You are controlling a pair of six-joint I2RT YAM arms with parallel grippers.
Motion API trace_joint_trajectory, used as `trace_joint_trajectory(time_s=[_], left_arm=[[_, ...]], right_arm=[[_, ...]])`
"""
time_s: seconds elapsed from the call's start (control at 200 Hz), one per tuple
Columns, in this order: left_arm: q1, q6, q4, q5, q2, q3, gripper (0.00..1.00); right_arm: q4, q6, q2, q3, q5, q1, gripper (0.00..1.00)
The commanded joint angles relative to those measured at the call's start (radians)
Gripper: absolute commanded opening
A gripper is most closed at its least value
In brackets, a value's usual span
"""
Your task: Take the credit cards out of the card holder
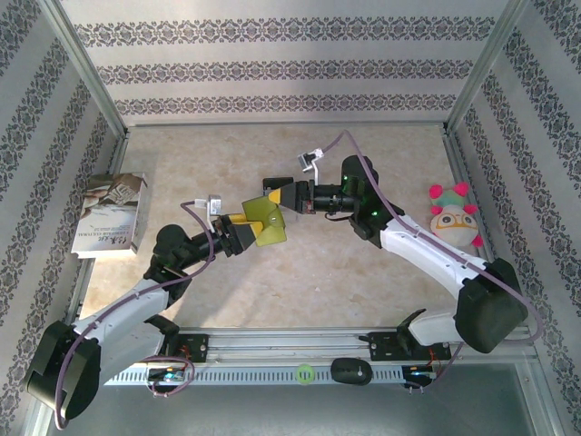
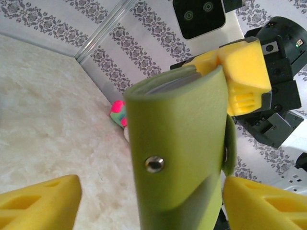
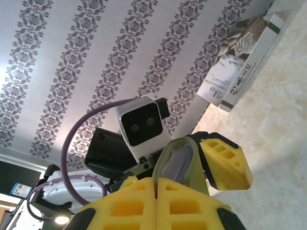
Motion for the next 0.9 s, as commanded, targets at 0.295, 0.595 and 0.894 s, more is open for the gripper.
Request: trace_joint_trajectory(time_s=[0.295,0.595,0.894], left_arm=[[-0.007,-0.076,0.155,0.05,0.025,0.008,0.21],[-0.125,0.037,-0.199,-0.15,-0.002,0.081,0.0],[-0.243,0.034,-0.516,-0.46,0.195,0.234,0.0]], right_arm=[[0.024,0.009,0.039,0.015,0.055,0.015,0.0],[-0.394,-0.225,-0.095,-0.066,0.402,-0.038,0.43],[-0.633,-0.409,-0.177,-0.1,0.776,0.073,0.54]])
